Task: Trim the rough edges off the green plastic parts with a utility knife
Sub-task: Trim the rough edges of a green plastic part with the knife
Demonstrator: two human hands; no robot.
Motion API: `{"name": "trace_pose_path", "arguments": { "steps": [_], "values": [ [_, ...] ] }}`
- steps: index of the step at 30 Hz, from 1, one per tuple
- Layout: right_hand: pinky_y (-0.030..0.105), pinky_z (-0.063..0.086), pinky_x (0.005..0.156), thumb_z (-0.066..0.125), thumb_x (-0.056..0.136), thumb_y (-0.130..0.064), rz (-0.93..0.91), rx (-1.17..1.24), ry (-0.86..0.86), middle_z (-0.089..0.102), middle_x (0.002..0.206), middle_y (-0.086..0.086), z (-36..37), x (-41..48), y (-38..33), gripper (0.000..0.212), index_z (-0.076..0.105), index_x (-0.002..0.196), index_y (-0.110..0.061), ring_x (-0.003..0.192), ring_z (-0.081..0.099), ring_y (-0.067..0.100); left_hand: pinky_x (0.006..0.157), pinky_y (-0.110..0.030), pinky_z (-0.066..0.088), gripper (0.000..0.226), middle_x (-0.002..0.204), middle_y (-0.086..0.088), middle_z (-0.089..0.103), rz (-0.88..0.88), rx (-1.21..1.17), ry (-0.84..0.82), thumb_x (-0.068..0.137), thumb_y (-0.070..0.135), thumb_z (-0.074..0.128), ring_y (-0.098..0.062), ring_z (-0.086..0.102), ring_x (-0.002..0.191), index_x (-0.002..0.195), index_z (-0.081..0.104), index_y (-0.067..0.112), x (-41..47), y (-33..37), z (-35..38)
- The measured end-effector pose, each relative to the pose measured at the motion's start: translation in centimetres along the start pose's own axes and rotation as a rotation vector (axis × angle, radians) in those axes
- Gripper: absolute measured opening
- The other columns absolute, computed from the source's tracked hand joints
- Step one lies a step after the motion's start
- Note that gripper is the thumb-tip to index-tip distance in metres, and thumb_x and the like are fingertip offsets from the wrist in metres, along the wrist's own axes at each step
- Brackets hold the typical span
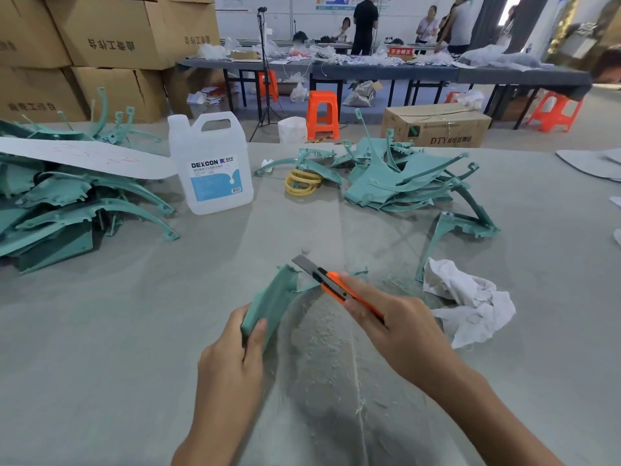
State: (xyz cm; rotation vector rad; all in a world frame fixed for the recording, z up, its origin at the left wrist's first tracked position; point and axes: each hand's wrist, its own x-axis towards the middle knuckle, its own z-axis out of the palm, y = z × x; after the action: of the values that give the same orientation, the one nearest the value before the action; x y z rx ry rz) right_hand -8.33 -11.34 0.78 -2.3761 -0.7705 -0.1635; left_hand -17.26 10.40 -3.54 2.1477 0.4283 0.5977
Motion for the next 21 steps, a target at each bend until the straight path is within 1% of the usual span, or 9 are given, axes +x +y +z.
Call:
{"name": "trace_pose_path", "arguments": {
  "steps": [3, 7, 9, 12, 14, 16, 18, 20, 21],
  "values": [
    [0.014, 0.039, 0.054, 0.044, 0.1, -0.055, -0.098, 0.072, -0.053, 0.06, 0.07, -0.028, 0.5, -0.5, -1.2, 0.043, 0.034, 0.141, -0.068, 0.058, 0.055, -0.002, 0.056, -0.027, 0.04, 0.017, 0.067, 0.025, 0.061, -0.003, -0.001, -0.008, 0.1, 0.034, 0.054, -0.009, 0.057, 0.061, 0.115, 0.062, 0.033, 0.1, -0.1, 0.1],
    [0.026, 0.043, 0.055, 0.047, 0.103, -0.047, -0.053, -0.071, -0.017, 0.055, 0.063, -0.013, 0.1, 1.2, -0.4, 0.043, 0.038, 0.143, -0.06, 0.052, 0.051, 0.01, 0.056, -0.03, 0.041, 0.017, 0.066, 0.024, 0.06, 0.002, -0.001, -0.016, 0.099, 0.032, 0.056, -0.012, 0.055, 0.06, 0.115, 0.063, 0.032, 0.0, -0.4, 0.1],
    [0.021, 0.039, 0.054, 0.045, 0.103, -0.05, -0.073, -0.034, -0.011, 0.054, 0.062, -0.015, -0.3, 1.3, -0.7, 0.042, 0.039, 0.143, -0.062, 0.053, 0.051, 0.008, 0.059, -0.03, 0.044, 0.018, 0.071, 0.023, 0.064, -0.012, -0.036, -0.018, 0.099, 0.035, 0.057, -0.008, 0.059, 0.066, 0.115, 0.063, 0.037, -0.1, -0.4, 0.1],
    [0.017, 0.038, 0.053, 0.043, 0.101, -0.057, -0.1, -0.013, -0.144, 0.06, 0.067, -0.019, -0.4, 1.2, -1.1, 0.044, 0.028, 0.14, -0.069, 0.058, 0.053, 0.0, 0.06, -0.024, 0.047, 0.019, 0.074, 0.02, 0.066, -0.028, -0.066, -0.024, 0.097, 0.036, 0.06, -0.006, 0.062, 0.07, 0.112, 0.062, 0.047, -0.3, -0.8, 0.3],
    [0.019, 0.043, 0.056, 0.043, 0.102, -0.054, -0.058, -0.121, -0.12, 0.057, 0.066, -0.019, -0.9, 2.0, -0.3, 0.044, 0.032, 0.143, -0.066, 0.057, 0.054, 0.002, 0.056, -0.021, 0.042, 0.009, 0.068, 0.014, 0.063, -0.051, -0.05, -0.029, 0.095, 0.035, 0.062, -0.008, 0.057, 0.063, 0.103, 0.066, 0.039, -0.3, -1.4, 0.5],
    [0.031, 0.052, 0.062, 0.041, 0.104, -0.052, -0.019, -0.237, -0.097, 0.062, 0.074, -0.013, -1.8, 2.8, 0.2, 0.045, 0.036, 0.148, -0.056, 0.061, 0.057, 0.007, 0.054, -0.021, 0.04, 0.007, 0.064, 0.01, 0.061, -0.086, -0.064, -0.019, 0.095, 0.035, 0.064, -0.008, 0.054, 0.059, 0.09, 0.066, 0.031, -0.2, -1.7, 0.5],
    [0.027, 0.051, 0.059, 0.041, 0.103, -0.052, -0.025, -0.237, -0.075, 0.063, 0.074, -0.012, -2.4, 2.7, 0.3, 0.045, 0.039, 0.148, -0.054, 0.06, 0.057, 0.007, 0.052, -0.018, 0.039, 0.012, 0.06, 0.012, 0.058, -0.074, -0.057, -0.01, 0.096, 0.034, 0.063, -0.006, 0.052, 0.057, 0.085, 0.063, 0.035, 0.0, -1.8, 0.3],
    [0.02, 0.044, 0.053, 0.044, 0.101, -0.053, -0.056, -0.148, -0.013, 0.06, 0.067, -0.015, -2.9, 2.0, -0.2, 0.044, 0.038, 0.144, -0.06, 0.06, 0.057, 0.006, 0.053, -0.013, 0.038, 0.008, 0.058, 0.02, 0.055, -0.039, -0.034, 0.003, 0.099, 0.035, 0.058, -0.002, 0.051, 0.056, 0.102, 0.065, 0.036, 0.4, -1.2, -0.1],
    [0.017, 0.043, 0.052, 0.046, 0.101, -0.053, -0.077, -0.101, 0.033, 0.061, 0.071, -0.018, -3.1, 1.6, -0.7, 0.044, 0.037, 0.142, -0.065, 0.061, 0.057, 0.004, 0.055, -0.01, 0.038, 0.017, 0.061, 0.026, 0.057, -0.013, -0.012, 0.015, 0.099, 0.036, 0.056, 0.002, 0.053, 0.059, 0.114, 0.063, 0.042, 0.7, -0.9, -0.3]
  ]
}}
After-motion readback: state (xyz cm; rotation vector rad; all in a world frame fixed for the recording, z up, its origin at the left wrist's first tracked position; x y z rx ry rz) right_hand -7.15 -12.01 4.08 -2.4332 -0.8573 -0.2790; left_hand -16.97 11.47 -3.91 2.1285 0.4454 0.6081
